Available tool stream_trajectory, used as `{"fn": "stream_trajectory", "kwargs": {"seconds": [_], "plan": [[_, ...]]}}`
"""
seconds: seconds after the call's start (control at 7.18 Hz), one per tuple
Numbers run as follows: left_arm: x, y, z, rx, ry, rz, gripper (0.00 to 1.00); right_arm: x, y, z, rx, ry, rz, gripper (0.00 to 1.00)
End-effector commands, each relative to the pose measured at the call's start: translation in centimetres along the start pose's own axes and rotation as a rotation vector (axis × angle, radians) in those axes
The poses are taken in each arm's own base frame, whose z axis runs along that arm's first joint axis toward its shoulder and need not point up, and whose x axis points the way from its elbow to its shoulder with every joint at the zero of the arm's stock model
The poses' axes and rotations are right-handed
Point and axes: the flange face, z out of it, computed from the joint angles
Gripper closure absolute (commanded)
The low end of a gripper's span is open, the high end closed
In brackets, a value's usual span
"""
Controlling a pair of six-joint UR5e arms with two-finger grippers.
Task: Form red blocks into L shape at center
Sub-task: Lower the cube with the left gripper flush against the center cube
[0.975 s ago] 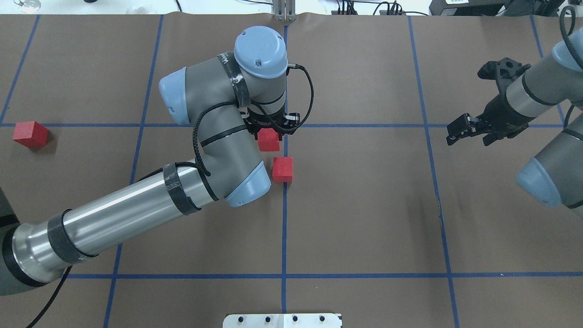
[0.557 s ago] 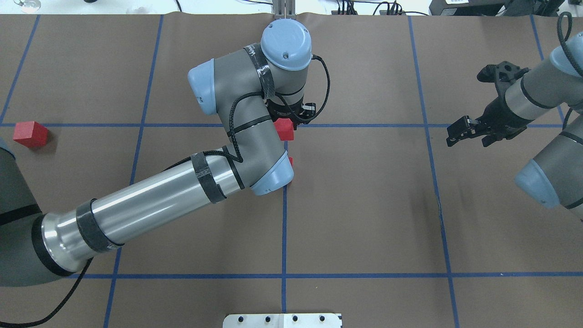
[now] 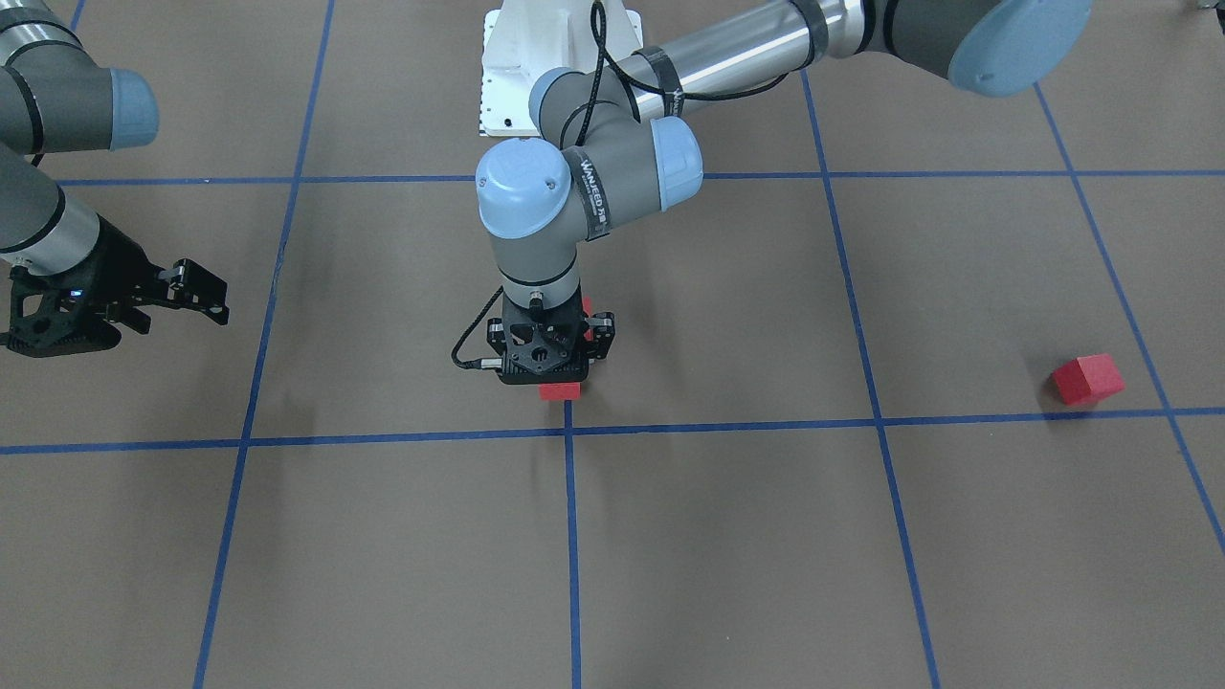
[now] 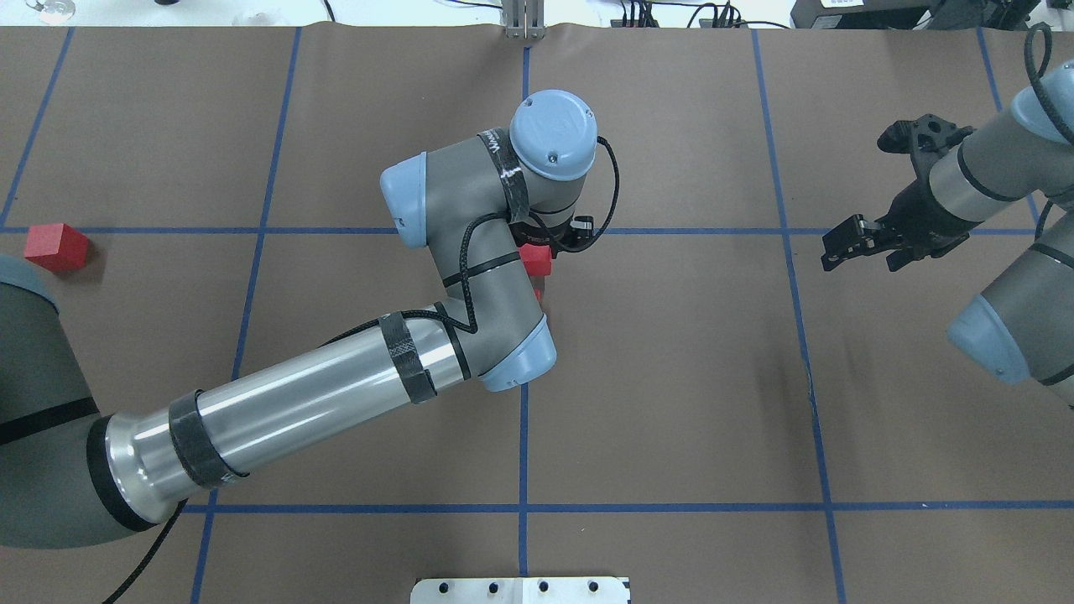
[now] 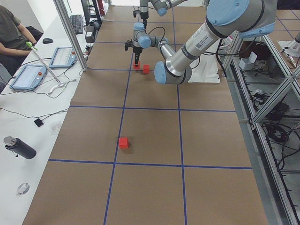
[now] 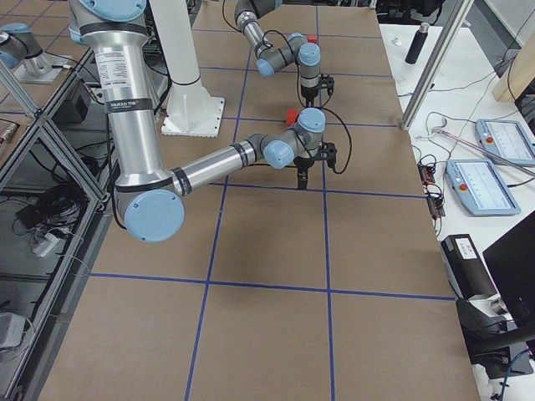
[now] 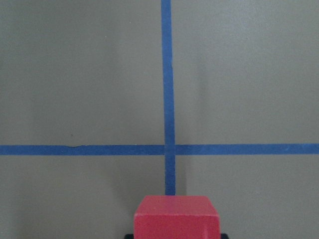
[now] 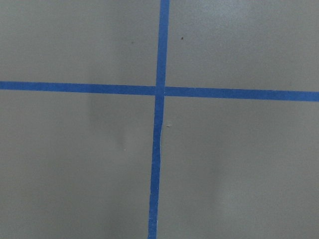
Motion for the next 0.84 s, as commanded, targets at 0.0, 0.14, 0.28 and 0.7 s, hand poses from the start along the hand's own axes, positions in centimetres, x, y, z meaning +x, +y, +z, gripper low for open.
{"fn": "stream_trajectory", "kwargs": {"seconds": [0.0,0.14,0.28,0.7], "plan": [[0.12,0.48,0.18,-0.003,0.001,0.0,1.0,-0.14,0.03,0.06,-0.001,-0.001,-0.001,0.0],[-0.01,0.54,0.26,-0.006,-0.001,0.0,1.0,-0.19,0.06,0.12,-0.002,-0.001,-0.002,0.0],[-0.22,0.47,0.33,-0.006,-0.002,0.0,1.0,-0.19,0.06,0.12,-0.002,-0.001,-0.002,0.0],[-0.64,0.67,0.89,-0.012,-0.01,-0.005,1.0,-0.8,0.17,0.19,-0.003,-0.006,0.013,0.0]]}}
